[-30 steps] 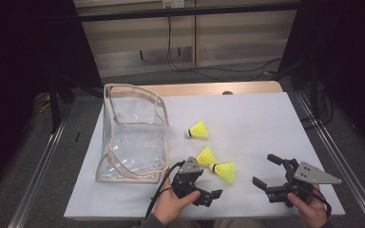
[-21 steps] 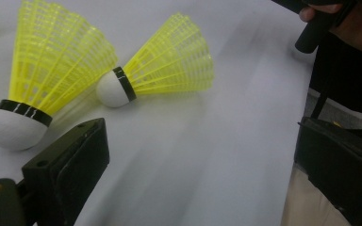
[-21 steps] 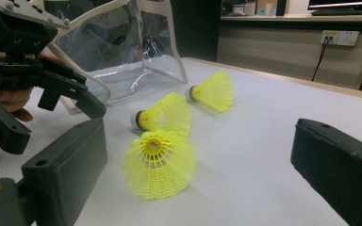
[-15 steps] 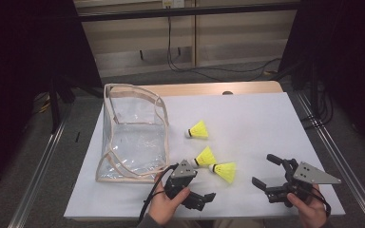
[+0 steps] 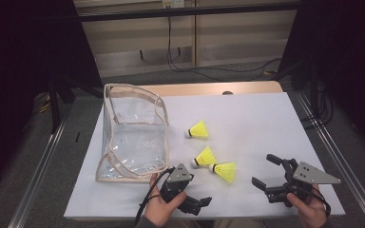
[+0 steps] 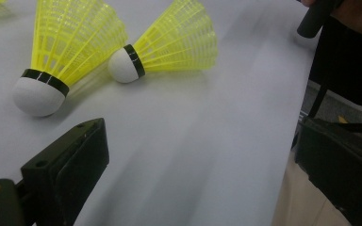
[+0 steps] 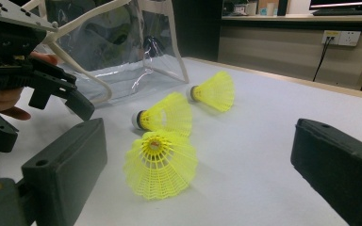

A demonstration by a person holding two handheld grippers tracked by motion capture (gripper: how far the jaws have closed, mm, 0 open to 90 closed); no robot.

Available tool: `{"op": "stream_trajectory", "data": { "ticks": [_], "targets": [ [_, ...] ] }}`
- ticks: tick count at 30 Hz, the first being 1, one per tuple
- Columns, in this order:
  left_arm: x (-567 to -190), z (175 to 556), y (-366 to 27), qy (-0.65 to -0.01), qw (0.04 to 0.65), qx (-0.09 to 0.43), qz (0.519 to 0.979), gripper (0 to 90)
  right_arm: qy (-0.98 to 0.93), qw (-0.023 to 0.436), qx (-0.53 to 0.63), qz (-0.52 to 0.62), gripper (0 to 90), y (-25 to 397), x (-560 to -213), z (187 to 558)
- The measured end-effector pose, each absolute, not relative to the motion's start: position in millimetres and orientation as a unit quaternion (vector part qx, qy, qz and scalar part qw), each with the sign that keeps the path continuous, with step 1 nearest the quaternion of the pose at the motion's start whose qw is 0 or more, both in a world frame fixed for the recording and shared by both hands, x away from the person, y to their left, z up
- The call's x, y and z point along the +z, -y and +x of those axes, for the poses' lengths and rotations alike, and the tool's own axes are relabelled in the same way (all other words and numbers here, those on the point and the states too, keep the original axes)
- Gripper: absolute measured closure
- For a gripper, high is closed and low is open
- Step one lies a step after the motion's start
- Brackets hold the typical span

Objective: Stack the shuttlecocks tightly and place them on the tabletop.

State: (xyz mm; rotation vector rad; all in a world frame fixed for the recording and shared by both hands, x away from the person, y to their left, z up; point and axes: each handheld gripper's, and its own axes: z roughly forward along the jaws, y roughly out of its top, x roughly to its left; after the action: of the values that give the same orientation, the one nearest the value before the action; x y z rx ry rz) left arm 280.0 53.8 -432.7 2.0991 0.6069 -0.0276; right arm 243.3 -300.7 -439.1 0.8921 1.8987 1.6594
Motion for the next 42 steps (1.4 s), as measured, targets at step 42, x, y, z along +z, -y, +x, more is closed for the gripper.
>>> {"op": "stream_trajectory", "data": {
  "ticks": [42],
  "targets": [
    [-424.9, 280.5, -85.8, -0.246, 0.465, 0.027, 0.850, 3.6, -0.692, 0.232, 0.602, 0.322, 3.8, 299.6, -439.0, 243.3]
  ]
}}
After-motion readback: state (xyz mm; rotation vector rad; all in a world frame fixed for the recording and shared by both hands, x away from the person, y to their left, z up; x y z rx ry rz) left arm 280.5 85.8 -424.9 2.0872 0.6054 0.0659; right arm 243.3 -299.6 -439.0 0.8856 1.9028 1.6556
